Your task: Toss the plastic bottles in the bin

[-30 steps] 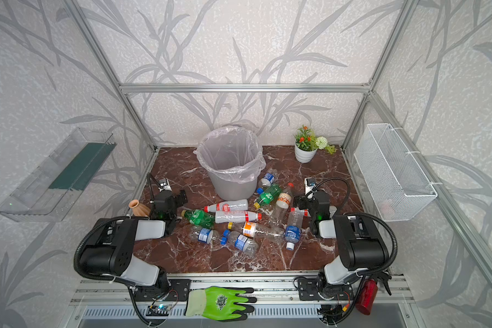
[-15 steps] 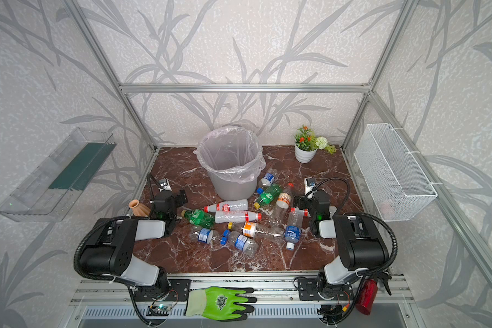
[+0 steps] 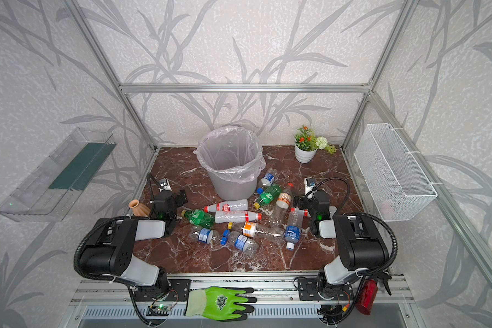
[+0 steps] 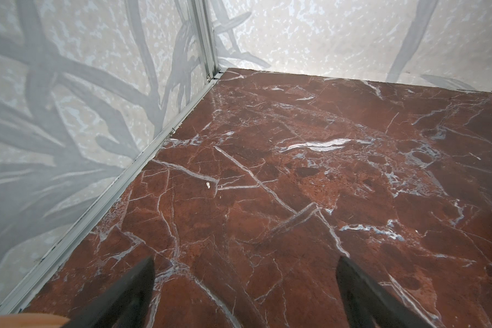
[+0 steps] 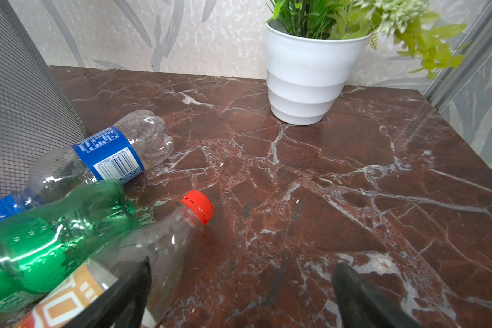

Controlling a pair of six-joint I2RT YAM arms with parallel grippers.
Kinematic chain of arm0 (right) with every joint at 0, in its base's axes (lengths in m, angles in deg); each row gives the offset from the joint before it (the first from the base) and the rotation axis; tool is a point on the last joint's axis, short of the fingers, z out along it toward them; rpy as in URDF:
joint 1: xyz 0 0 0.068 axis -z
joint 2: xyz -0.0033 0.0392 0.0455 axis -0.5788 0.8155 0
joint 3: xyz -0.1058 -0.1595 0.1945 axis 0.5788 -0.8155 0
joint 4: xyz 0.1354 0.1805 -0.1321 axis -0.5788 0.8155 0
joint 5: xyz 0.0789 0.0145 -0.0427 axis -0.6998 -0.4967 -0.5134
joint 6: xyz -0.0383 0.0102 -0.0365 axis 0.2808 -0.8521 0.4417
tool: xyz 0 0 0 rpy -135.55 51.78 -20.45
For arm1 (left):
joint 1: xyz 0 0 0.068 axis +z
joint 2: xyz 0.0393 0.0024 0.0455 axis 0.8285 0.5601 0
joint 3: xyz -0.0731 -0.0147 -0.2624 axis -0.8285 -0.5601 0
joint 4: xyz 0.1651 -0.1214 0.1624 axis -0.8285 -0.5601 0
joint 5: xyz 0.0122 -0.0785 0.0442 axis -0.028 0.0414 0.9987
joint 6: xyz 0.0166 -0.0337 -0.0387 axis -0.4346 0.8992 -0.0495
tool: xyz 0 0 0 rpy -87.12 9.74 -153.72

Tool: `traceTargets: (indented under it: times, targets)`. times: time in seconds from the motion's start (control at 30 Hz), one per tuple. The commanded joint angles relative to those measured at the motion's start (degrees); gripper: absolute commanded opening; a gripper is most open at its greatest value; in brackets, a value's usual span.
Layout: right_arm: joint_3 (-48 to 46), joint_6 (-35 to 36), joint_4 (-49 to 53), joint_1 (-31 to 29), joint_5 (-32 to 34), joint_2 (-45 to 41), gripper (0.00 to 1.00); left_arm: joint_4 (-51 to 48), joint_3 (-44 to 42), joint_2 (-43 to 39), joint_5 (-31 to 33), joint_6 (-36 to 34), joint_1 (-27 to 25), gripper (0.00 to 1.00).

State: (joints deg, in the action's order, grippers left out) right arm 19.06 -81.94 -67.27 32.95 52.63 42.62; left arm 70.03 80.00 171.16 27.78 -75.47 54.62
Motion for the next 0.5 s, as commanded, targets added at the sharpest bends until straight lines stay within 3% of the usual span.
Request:
traceTargets:
  times: [0.0, 0.07, 0.13, 0.2, 0.3, 0.47]
  targets:
    - [2.0, -2.0, 4.2, 0.7, 3.5, -3.2, 0.99, -4.0, 1.1, -3.2, 1.3, 1.1, 0.2, 0.99]
    - [5.8, -3.4, 18.1, 1.1, 3.9, -8.9, 1.00, -2.2, 1.0, -5.0, 2.0, -1.6, -0.7, 0.99]
    - [11.2, -7.2, 32.4, 1.4, 5.6, -14.2, 1.00, -20.3, 6.0, -12.0, 4.5, 1.9, -1.6, 0.98]
    - [13.3, -8.9, 37.7, 1.6, 6.4, -18.6, 0.99, -27.8, 8.3, -16.5, 4.3, 6.2, -1.7, 0.97]
    - [16.9, -12.0, 45.2, 2.1, 6.6, -22.2, 0.99, -29.3, 7.3, -22.2, -0.8, 11.6, -2.0, 0.97]
    - [23.7, -14.5, 55.5, 3.1, 6.0, -20.6, 1.00, -35.2, 7.1, -26.6, -4.7, 16.4, -5.7, 0.96]
